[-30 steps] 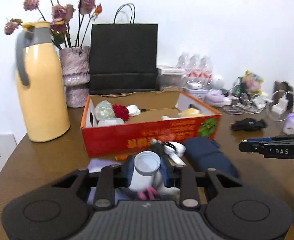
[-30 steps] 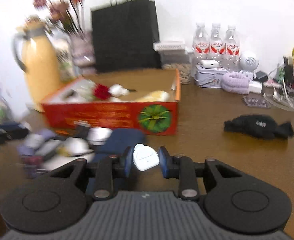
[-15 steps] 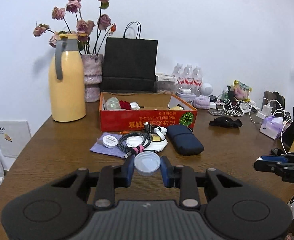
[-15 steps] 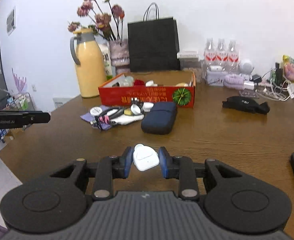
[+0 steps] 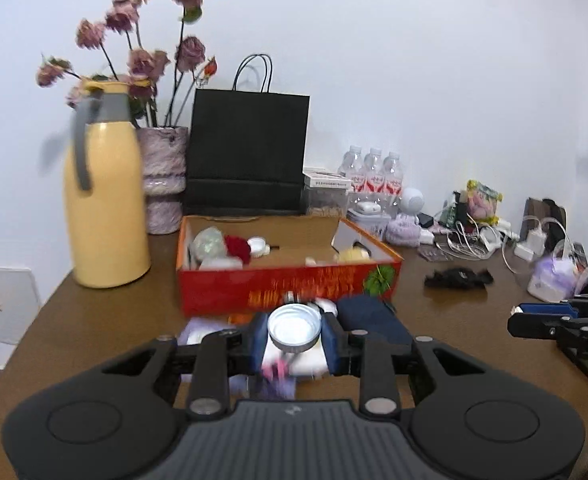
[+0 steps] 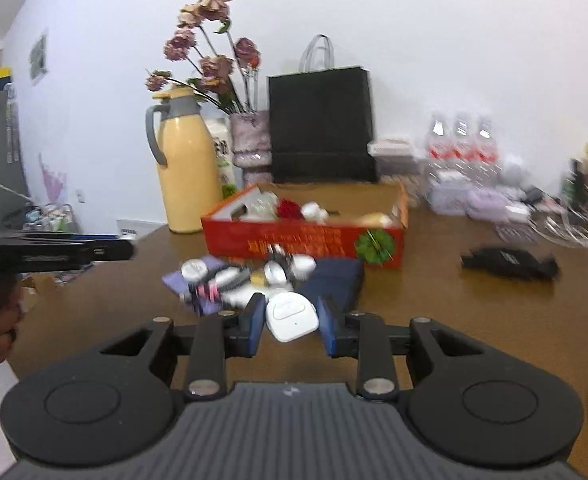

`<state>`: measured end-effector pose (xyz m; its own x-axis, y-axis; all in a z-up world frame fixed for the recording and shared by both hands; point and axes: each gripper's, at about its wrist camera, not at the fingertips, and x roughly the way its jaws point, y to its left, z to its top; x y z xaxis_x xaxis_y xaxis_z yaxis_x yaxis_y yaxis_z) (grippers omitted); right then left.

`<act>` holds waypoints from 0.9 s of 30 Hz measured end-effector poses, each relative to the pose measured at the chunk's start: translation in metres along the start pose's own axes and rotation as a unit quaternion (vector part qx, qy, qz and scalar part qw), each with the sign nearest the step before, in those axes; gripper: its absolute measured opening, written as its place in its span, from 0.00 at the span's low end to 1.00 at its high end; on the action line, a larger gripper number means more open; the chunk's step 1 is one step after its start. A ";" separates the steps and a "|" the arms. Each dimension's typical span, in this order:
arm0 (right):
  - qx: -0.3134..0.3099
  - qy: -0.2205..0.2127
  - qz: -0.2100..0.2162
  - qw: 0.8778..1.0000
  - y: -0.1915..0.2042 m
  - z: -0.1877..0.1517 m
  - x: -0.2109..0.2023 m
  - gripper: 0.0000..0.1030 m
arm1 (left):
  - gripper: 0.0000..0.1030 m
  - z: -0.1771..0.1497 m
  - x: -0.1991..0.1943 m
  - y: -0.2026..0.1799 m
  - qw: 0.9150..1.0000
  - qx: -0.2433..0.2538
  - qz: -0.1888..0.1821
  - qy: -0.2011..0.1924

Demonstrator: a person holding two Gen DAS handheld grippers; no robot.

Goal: Organize objects
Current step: 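Drop the white cap into the box with the right tool while the left drops the lid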

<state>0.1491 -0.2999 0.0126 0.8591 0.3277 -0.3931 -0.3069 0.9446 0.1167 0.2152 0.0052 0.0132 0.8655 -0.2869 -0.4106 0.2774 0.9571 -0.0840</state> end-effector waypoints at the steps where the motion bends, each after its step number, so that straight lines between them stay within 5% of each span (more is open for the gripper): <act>1: 0.007 -0.003 0.010 1.000 -0.006 0.012 0.013 0.28 | 0.26 0.011 0.022 0.002 1.000 0.005 0.005 0.017; 4: 0.028 -0.005 0.047 0.998 -0.031 0.060 0.067 0.28 | 0.26 0.049 0.095 0.004 0.999 0.036 -0.004 0.039; 9: 0.029 0.044 0.034 0.998 -0.063 0.133 0.200 0.28 | 0.26 0.107 0.235 0.022 0.986 -0.021 -0.082 0.143; 15: 0.080 0.137 -0.013 0.987 -0.092 0.160 0.360 0.30 | 0.27 0.117 0.355 0.031 0.977 -0.023 -0.004 0.213; 17: 0.096 0.159 -0.029 0.982 -0.101 0.159 0.396 0.33 | 0.40 0.118 0.370 0.036 0.976 -0.025 0.011 0.218; 19: 0.113 0.157 -0.026 0.981 -0.108 0.155 0.407 0.47 | 0.44 0.120 0.372 0.044 0.976 -0.039 -0.008 0.212; 22: 0.124 0.143 -0.008 0.982 -0.112 0.154 0.402 0.50 | 0.49 0.126 0.362 0.052 0.978 -0.041 -0.043 0.200; 27: 0.113 0.135 -0.009 0.984 -0.110 0.165 0.371 0.50 | 0.49 0.141 0.314 0.057 0.985 -0.043 -0.018 0.166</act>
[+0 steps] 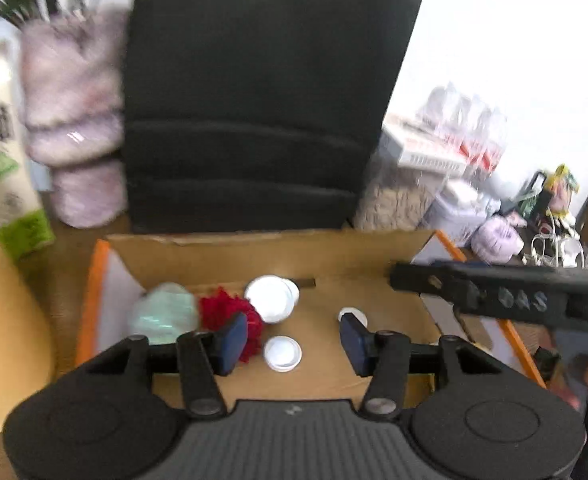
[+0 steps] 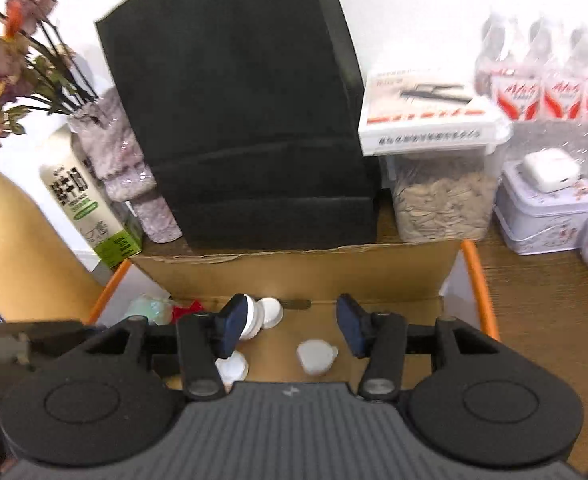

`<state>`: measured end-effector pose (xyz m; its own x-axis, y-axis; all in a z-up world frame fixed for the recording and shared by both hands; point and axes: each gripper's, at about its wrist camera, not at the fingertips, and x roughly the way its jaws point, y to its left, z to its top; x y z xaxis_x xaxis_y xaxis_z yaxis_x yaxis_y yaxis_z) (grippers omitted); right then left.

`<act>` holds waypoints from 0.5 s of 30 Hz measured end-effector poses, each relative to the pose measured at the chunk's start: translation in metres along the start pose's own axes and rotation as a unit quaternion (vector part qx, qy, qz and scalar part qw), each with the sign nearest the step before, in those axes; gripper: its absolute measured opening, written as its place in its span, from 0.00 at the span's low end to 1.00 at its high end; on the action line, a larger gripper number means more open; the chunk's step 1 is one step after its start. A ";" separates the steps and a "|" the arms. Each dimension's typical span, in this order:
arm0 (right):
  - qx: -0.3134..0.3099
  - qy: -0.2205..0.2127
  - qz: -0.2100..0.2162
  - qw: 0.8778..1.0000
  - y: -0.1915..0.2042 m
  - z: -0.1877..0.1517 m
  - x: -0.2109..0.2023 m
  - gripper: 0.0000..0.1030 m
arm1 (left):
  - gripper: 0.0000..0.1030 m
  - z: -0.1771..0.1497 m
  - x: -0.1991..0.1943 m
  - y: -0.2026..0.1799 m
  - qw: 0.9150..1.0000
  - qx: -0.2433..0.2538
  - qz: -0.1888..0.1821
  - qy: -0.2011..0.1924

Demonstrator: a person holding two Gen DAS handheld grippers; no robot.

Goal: Organize objects
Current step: 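Drop the white cap into the box with the right tool while the left drops the lid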

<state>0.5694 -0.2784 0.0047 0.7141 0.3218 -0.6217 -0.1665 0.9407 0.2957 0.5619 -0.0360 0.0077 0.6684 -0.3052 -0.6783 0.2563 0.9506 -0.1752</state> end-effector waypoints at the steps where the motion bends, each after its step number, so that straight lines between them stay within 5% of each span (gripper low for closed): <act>1: -0.007 0.001 0.001 1.000 0.003 0.000 -0.011 0.53 | 0.50 -0.001 -0.017 -0.003 1.000 0.004 0.001 -0.013; 4: -0.052 -0.006 0.001 0.999 0.018 -0.015 -0.058 0.73 | 0.62 -0.018 -0.072 -0.012 0.998 0.019 0.016 -0.050; 7: -0.092 -0.038 0.003 0.995 0.037 -0.049 -0.115 0.83 | 0.81 -0.061 -0.131 -0.018 0.995 0.034 0.014 -0.093; 12: -0.148 -0.078 0.019 0.986 0.060 -0.133 -0.204 0.99 | 0.81 -0.169 -0.206 -0.030 0.991 0.052 0.003 -0.121; 15: -0.179 -0.085 0.011 0.980 0.069 -0.187 -0.242 0.99 | 0.79 -0.232 -0.223 -0.040 0.994 0.059 -0.008 -0.097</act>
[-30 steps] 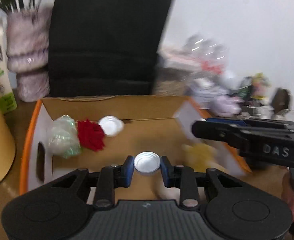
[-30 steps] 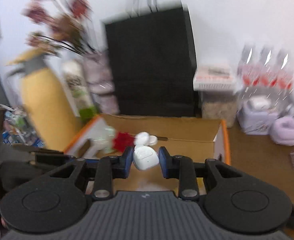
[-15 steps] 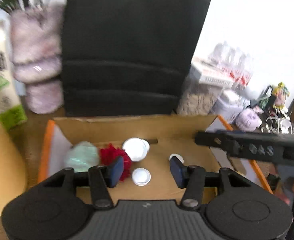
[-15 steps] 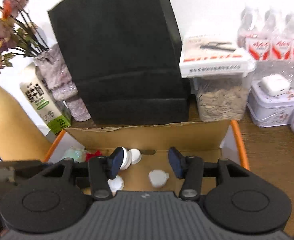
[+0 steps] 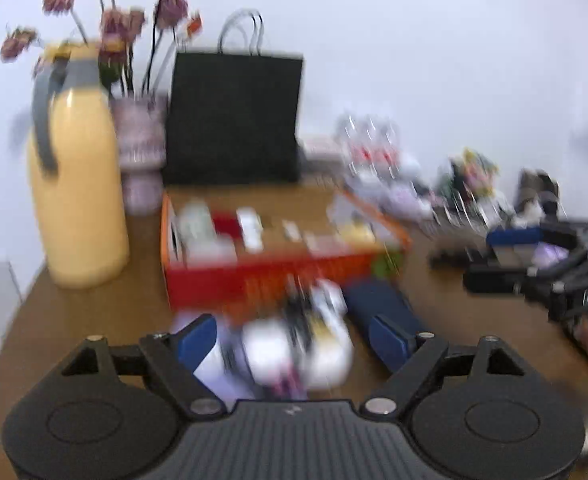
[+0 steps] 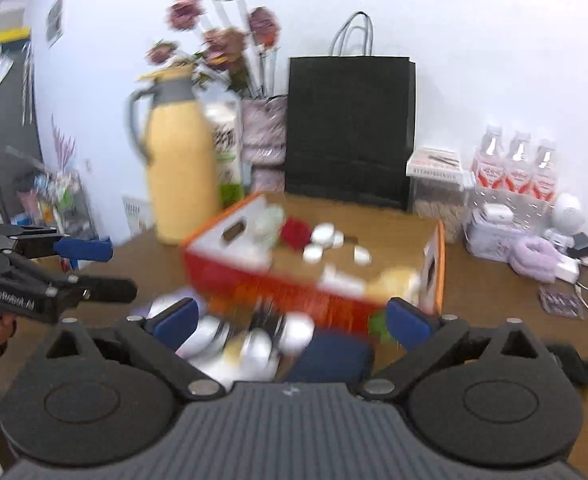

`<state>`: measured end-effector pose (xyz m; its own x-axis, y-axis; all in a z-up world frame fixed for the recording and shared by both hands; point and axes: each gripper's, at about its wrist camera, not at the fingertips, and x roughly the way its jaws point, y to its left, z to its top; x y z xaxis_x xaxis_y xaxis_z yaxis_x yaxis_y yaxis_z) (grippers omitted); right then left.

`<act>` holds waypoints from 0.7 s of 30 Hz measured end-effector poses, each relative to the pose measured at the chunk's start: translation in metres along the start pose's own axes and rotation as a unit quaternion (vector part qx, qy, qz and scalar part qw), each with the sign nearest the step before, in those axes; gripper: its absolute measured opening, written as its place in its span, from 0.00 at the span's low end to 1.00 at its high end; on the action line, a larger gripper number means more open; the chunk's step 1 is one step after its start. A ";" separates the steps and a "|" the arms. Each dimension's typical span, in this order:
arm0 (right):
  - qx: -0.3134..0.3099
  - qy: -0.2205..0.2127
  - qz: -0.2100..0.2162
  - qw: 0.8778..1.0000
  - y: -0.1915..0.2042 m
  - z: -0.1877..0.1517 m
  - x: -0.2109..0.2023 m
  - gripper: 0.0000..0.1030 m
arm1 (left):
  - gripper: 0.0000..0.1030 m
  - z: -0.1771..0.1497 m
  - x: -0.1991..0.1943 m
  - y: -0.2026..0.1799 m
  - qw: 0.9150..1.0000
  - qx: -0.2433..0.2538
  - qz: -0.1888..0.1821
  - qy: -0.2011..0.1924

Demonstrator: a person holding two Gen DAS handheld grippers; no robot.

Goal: Organize objects
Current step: 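Drop the white cap into the box with the right tool while the left drops the lid, then move both open tools back over the items on the table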

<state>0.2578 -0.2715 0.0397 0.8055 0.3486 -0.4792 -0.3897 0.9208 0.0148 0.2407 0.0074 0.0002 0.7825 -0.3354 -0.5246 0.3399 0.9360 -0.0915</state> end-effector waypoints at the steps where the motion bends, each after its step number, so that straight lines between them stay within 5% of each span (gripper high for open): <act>1: -0.008 0.006 -0.008 1.000 0.009 -0.014 -0.012 0.99 | 0.78 -0.017 -0.009 -0.005 1.000 0.000 0.000 0.014; 5: -0.024 0.012 -0.020 0.999 0.041 -0.071 -0.064 1.00 | 0.73 -0.066 -0.042 -0.011 0.998 -0.028 0.019 0.043; 11: 0.087 0.033 -0.038 0.995 0.051 -0.118 -0.094 1.00 | 0.59 -0.084 -0.061 -0.005 0.994 -0.055 0.083 0.036; 17: 0.068 0.006 -0.057 0.996 0.062 -0.120 -0.103 1.00 | 0.57 -0.080 -0.064 0.005 0.994 -0.050 0.101 0.015; 21: 0.073 -0.015 -0.054 0.996 0.058 -0.108 -0.089 0.87 | 0.49 -0.075 -0.049 0.016 0.993 -0.061 0.100 0.013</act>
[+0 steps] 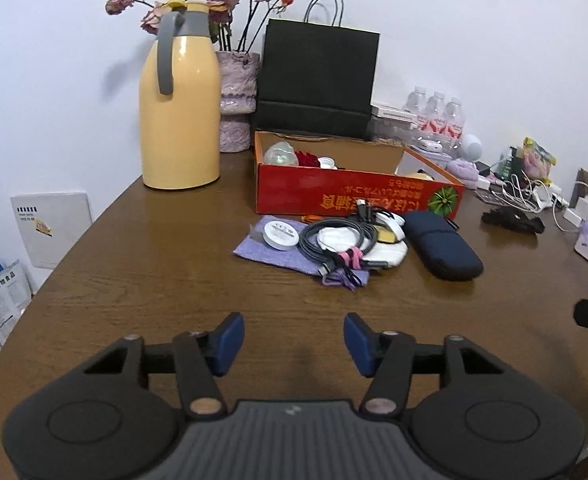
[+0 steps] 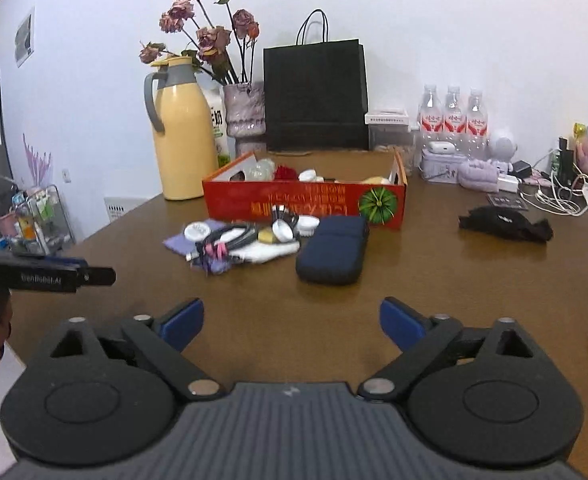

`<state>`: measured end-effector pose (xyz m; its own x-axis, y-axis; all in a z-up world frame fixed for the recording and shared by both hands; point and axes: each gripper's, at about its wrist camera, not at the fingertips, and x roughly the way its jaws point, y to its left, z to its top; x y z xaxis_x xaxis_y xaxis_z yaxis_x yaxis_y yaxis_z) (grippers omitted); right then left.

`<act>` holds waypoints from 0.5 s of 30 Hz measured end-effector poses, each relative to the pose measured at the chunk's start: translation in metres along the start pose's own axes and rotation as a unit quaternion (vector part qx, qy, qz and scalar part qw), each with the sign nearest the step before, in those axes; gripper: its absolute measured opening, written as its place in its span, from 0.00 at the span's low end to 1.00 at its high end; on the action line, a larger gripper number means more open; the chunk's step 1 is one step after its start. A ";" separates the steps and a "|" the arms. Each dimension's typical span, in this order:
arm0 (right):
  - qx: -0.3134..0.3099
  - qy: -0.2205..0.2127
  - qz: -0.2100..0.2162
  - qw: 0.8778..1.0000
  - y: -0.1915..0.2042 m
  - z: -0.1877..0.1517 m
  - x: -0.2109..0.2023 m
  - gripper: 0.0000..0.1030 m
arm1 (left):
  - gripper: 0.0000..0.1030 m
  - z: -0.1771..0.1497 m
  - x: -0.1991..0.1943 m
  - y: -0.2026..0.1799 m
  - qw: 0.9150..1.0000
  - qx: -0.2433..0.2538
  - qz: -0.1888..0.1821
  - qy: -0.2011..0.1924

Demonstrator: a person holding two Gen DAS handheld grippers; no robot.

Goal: Organize objects
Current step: 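Move both open tools back over the items on the table, then grasp a white round lid with the right tool while the left grasps the black coiled cable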

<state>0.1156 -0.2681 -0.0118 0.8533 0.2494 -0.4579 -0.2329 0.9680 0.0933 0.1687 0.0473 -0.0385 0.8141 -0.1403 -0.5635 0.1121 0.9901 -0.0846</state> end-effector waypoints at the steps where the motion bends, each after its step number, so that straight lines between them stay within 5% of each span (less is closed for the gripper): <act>1: 0.000 0.002 0.001 1.000 0.000 0.003 0.008 0.80 | 0.48 0.002 0.006 0.002 1.000 0.001 -0.003 0.000; 10: -0.010 0.018 0.024 1.000 -0.005 0.041 0.109 0.46 | 0.44 0.047 0.071 0.008 0.999 0.047 -0.015 0.002; 15: -0.012 0.035 0.038 0.999 -0.003 0.067 0.181 0.43 | 0.54 0.070 0.112 -0.015 0.994 0.080 -0.068 0.015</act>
<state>0.3018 -0.2245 -0.0359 0.7978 0.3196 -0.5112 -0.3083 0.9450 0.1097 0.2976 0.0172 -0.0428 0.7678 -0.2710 -0.5806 0.3118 0.9496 -0.0310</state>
